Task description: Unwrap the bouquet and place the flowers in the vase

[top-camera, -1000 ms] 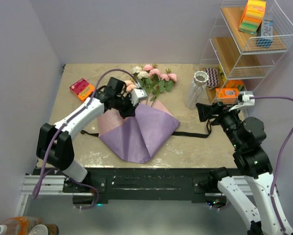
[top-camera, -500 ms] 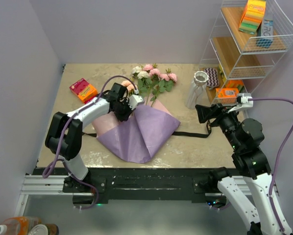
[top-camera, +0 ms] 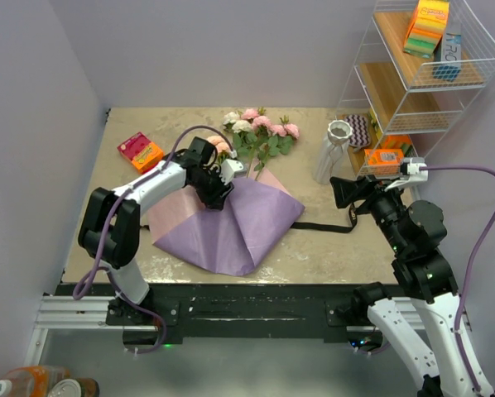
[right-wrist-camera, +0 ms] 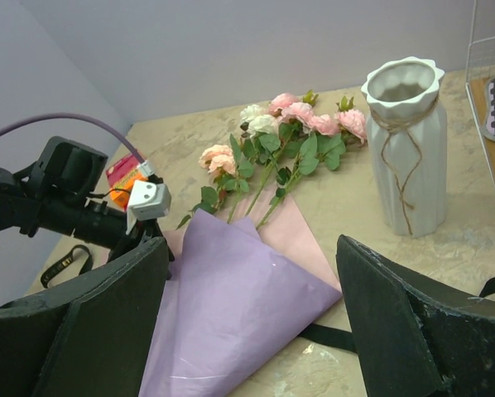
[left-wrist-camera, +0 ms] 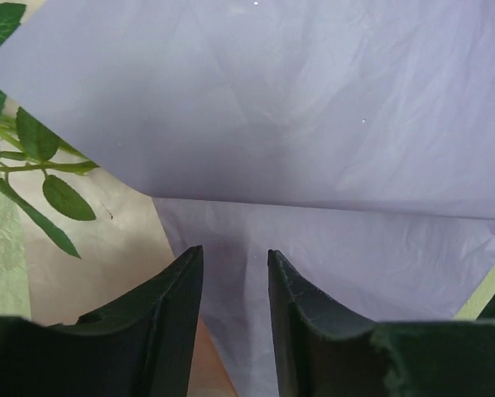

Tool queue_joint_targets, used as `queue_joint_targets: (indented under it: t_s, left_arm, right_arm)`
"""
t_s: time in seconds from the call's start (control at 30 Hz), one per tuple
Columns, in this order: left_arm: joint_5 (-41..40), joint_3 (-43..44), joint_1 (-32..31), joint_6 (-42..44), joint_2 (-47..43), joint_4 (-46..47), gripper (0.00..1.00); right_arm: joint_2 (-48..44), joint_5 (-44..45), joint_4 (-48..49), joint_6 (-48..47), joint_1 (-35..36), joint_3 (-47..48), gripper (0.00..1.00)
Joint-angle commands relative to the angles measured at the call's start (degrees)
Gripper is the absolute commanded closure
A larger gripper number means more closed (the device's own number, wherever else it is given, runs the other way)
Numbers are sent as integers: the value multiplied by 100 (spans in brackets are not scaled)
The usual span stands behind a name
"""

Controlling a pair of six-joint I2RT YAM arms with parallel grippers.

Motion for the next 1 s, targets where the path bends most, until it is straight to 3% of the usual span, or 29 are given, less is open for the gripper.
queue_joint_targets:
  t_s: [0.0, 0.03, 0.23, 0.67, 0.87, 0.97]
  left_arm:
    - [161, 160, 159, -113, 43, 37, 50]
    - [152, 169, 186, -122, 43, 90, 42]
    - [-199, 116, 247, -210, -36, 345, 39]
    - [494, 195, 265, 211, 395, -296, 48]
    - [530, 537, 265, 194, 439, -524, 70]
    - [565, 643, 274, 115, 307, -586, 93]
  right_arm:
    - [-93, -140, 116, -63, -25, 120, 14]
    - [-102, -158, 116, -63, -8, 120, 14]
    - [-75, -202, 124, -63, -17, 102, 14]
    - [21, -245, 177, -28, -8, 269, 15]
    - [83, -316, 186, -19, -17, 427, 16]
    - [127, -369, 186, -1, -17, 489, 16]
